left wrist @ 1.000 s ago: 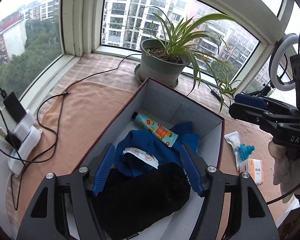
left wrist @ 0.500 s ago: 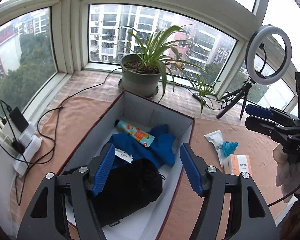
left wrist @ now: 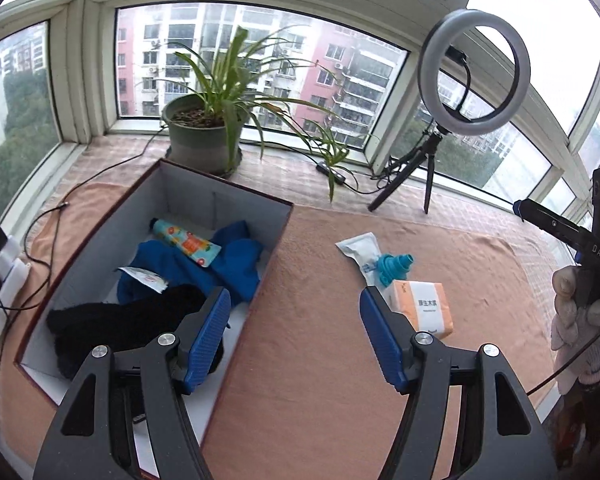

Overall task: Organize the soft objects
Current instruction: 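Move the left tool to the orange-and-white tissue pack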

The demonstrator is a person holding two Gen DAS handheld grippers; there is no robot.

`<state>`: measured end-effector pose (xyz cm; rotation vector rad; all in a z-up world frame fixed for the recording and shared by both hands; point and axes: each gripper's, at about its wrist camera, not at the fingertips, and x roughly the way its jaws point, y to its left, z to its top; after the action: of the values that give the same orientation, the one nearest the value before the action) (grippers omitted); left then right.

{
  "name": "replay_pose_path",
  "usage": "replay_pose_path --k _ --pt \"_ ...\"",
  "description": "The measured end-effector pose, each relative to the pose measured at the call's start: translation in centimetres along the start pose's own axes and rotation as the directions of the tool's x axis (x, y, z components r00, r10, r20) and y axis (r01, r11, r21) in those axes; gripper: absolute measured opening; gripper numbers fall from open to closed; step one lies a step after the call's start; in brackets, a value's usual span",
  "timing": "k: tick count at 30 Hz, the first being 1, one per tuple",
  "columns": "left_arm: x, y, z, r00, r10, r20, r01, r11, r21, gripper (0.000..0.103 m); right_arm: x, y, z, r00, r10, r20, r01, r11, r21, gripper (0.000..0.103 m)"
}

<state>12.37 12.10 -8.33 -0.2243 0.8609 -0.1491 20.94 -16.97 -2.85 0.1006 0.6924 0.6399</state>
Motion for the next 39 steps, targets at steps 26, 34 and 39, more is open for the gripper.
replay_pose_path --k 26,34,39 --pt "14.1 -10.5 -4.3 0.919 -0.231 -0.318 0.240 0.971 -0.013 0.067 4.1 -11.5 -11.8 0.967 0.040 -0.253 0.072 0.904 0.421 0.055" --pt "15.5 -10.9 -4.1 0.907 -0.242 -0.345 0.254 0.967 -0.010 0.064 6.7 -11.5 -12.9 0.950 0.086 -0.299 0.058 0.895 0.442 0.044" --pt "16.2 -11.2 -4.0 0.904 -0.240 -0.354 0.259 0.966 0.006 0.056 7.7 -11.4 -12.9 0.945 0.094 -0.312 0.056 0.896 0.440 0.040"
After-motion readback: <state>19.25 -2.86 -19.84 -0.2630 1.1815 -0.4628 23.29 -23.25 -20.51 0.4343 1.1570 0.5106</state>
